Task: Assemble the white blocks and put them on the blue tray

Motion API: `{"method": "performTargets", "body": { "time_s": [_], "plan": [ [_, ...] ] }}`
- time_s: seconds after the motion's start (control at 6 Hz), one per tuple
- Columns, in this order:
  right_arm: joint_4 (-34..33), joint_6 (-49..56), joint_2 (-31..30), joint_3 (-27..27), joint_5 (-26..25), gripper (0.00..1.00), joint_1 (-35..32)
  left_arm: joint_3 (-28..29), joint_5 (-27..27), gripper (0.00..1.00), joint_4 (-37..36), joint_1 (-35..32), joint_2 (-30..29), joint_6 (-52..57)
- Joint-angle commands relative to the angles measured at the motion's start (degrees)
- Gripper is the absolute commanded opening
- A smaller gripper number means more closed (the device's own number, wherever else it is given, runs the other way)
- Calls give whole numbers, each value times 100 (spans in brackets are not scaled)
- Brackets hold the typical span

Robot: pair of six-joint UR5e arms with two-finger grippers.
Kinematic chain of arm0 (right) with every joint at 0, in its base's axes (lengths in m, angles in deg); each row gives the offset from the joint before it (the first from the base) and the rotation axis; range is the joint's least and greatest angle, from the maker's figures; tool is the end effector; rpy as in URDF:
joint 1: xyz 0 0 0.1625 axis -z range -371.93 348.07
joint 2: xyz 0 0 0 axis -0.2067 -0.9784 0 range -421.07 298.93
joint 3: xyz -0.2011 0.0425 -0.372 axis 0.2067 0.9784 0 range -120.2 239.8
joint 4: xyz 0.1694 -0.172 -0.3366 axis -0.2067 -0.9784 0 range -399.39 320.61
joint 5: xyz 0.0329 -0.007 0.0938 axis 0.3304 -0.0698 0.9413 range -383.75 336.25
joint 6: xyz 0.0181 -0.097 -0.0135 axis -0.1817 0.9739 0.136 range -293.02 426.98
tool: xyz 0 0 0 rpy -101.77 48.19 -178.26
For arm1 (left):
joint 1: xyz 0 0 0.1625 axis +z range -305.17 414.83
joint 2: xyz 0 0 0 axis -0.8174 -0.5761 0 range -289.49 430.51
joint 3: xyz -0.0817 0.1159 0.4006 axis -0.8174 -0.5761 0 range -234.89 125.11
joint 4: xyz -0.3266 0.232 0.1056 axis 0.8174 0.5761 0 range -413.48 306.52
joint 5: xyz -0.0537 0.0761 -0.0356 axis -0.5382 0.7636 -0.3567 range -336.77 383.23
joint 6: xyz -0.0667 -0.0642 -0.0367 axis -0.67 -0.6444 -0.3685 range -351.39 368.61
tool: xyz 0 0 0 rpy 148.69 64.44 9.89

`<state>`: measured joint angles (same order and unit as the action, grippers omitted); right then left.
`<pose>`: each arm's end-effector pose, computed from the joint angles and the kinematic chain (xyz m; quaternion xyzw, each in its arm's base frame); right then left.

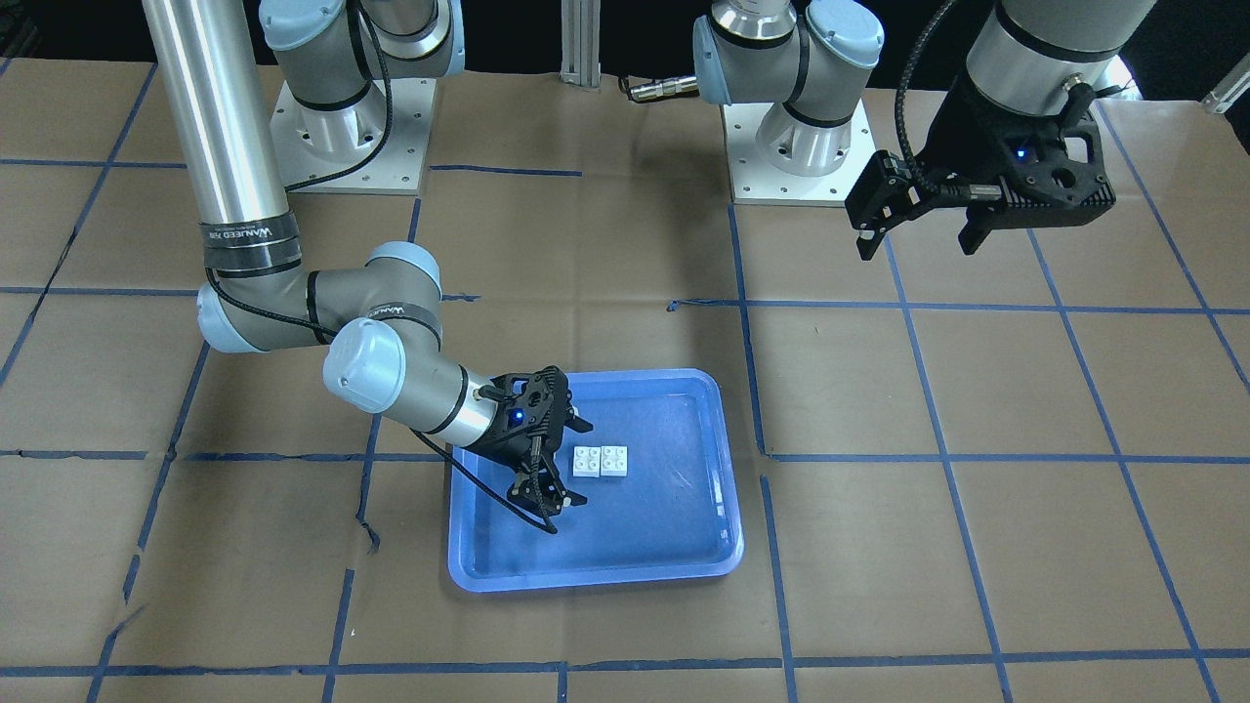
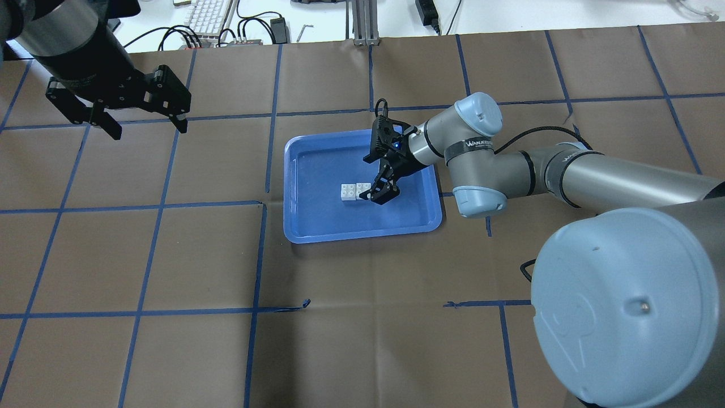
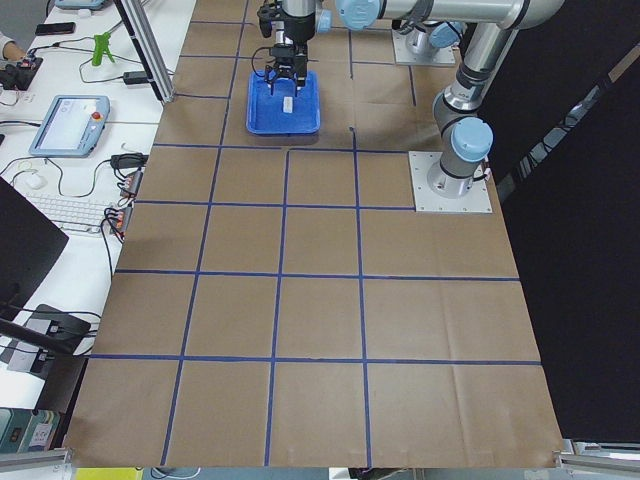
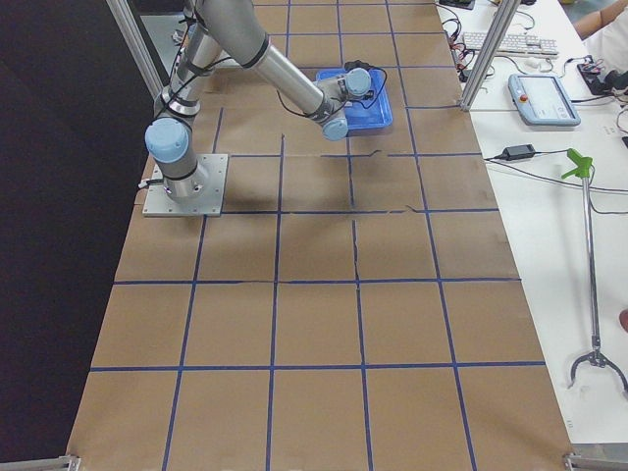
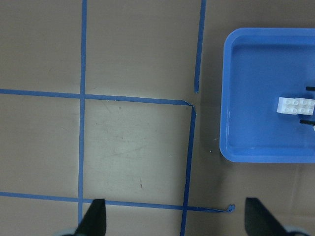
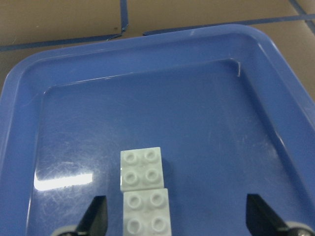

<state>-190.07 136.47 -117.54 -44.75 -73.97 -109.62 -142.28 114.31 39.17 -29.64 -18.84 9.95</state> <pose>0.2770 -0.5789 0.1719 -0.6122 0.7072 -0.2622 0.2372 -0.0839 -0.4979 0.5113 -0.0366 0.9993 -0.0048 0.0097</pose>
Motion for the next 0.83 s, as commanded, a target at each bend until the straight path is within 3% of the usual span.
{"method": "performTargets", "body": {
  "time_s": [0.0,0.33,0.67],
  "plan": [
    [596,-792,-450,303,-511,100,39,-6,-2,99,-45,0,14,15],
    [1835,-2116,-1267,348,-1215,100,74,-15,6,99,-107,0,14,33],
    [2941,-3506,-1673,785,-2190,100,372,-6,7,99,-107,0,14,33]
  ]
}}
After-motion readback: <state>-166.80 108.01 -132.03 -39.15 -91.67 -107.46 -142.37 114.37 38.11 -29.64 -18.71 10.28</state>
